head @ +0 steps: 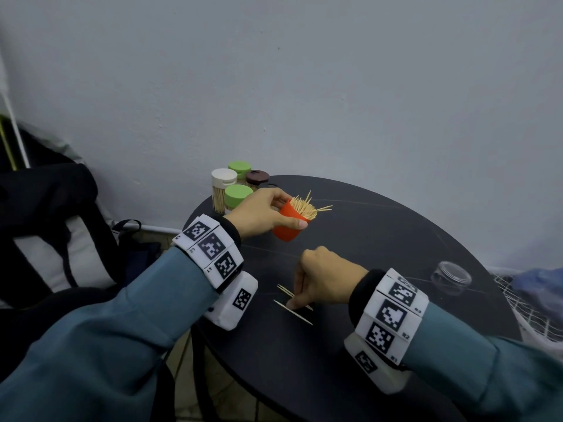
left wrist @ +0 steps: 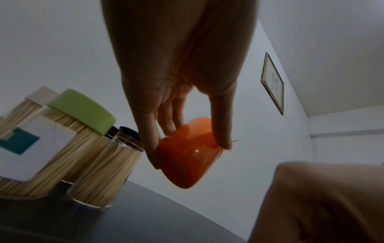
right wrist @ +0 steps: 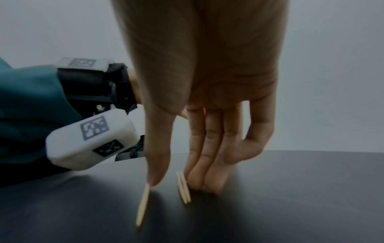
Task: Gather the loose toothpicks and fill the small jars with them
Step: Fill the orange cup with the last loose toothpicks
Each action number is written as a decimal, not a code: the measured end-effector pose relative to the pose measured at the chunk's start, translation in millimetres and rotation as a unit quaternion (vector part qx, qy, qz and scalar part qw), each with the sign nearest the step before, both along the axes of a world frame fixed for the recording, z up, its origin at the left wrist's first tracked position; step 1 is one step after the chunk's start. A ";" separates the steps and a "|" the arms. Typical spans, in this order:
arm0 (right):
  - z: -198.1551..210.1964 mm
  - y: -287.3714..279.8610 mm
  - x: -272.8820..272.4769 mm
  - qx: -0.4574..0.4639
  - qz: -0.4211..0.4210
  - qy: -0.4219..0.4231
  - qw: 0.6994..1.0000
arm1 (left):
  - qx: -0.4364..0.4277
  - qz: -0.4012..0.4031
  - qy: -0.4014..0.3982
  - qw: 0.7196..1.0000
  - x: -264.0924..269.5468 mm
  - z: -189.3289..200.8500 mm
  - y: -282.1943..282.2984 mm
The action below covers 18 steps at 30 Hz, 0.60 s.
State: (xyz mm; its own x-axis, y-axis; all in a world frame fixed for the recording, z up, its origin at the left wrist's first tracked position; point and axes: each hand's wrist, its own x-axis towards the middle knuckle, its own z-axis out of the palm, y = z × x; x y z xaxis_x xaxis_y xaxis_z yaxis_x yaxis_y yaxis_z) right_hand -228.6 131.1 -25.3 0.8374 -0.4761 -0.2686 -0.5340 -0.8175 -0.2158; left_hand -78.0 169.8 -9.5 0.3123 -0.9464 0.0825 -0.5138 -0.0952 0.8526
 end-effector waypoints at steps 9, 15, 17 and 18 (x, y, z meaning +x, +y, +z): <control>9.5 10.7 4.0 -0.004 0.031 0.081 0.996 | 0.006 0.009 0.015 1.000 0.9 3.1 2.8; 10.3 15.6 4.4 -0.033 0.062 0.049 0.996 | 0.000 0.008 0.022 1.000 -0.8 3.2 1.5; 12.4 17.5 6.4 -0.067 0.067 0.035 0.995 | 0.002 0.006 0.023 1.000 -1.0 2.5 0.4; 13.3 18.4 7.8 -0.082 0.070 0.036 0.994 | 0.001 0.005 0.024 1.000 -1.2 2.4 0.2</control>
